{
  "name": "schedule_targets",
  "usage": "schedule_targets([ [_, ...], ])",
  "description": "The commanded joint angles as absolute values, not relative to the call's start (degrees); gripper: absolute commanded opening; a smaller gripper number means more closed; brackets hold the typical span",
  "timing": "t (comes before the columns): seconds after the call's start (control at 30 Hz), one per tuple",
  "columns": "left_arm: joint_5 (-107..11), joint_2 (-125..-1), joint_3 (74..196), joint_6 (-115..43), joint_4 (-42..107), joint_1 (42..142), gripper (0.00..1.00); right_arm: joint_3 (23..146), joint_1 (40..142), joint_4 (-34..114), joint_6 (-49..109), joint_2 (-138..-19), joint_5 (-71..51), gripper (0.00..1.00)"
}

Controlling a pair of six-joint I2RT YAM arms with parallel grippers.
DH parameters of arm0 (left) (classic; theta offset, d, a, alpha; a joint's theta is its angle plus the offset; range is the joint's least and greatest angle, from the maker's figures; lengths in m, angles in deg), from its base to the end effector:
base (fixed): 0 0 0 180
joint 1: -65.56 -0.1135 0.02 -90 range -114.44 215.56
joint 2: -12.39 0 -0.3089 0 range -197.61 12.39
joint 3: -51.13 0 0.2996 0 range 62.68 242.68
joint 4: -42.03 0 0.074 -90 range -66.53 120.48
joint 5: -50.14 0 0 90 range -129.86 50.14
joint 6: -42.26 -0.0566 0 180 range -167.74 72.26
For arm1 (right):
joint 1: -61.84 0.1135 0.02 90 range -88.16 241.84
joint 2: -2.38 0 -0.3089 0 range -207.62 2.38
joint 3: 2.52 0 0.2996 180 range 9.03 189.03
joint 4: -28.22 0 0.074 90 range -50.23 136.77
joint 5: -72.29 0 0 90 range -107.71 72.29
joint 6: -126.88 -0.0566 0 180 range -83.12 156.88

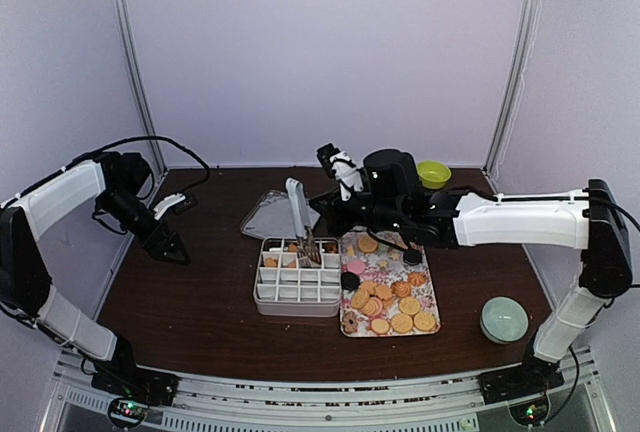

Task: Pack the cookies
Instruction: Pick up the clamp from the packing box.

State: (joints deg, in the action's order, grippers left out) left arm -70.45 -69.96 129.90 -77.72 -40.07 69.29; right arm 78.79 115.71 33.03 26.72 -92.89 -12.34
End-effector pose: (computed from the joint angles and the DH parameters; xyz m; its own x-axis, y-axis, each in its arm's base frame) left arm 0.2847 -0.0474 0.2786 -0.8148 0.4842 -0.3188 0.5789 0.7095 -0.4019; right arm 0.2684 0.3767 0.3069 -0.3378 -0.1649 -0.9267 -0.8095 0.5532 0.1967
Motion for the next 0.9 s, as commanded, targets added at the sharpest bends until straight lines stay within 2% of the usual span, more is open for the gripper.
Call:
schedule_targets([
  [0.0,-70.34,-71.10,132.29,-78.06,-40.79,68.88,0.86,76.66,115.70,28.03,28.17,-88.61,-14.63,0.00],
  [0.4,-71.70,-71.64,133.35,-77.80,-40.73,68.90,0.85,74.02,115.93,24.48,26.46,-83.15,-16.00,0.00],
  [0.67,-72.84,-71.51,134.35,-77.79,-40.80,68.86,0.87,74.16,116.02,26.62,26.29,-83.64,-14.96,0.00],
  [0.77,-72.86,-71.72,134.34,-77.81,-40.78,68.87,0.87,73.01,116.06,28.01,26.42,-84.19,-14.15,0.26],
  [0.87,-72.49,-71.72,134.23,-78.00,-40.78,68.86,0.88,71.40,115.97,27.36,26.88,-84.51,-13.22,0.38],
])
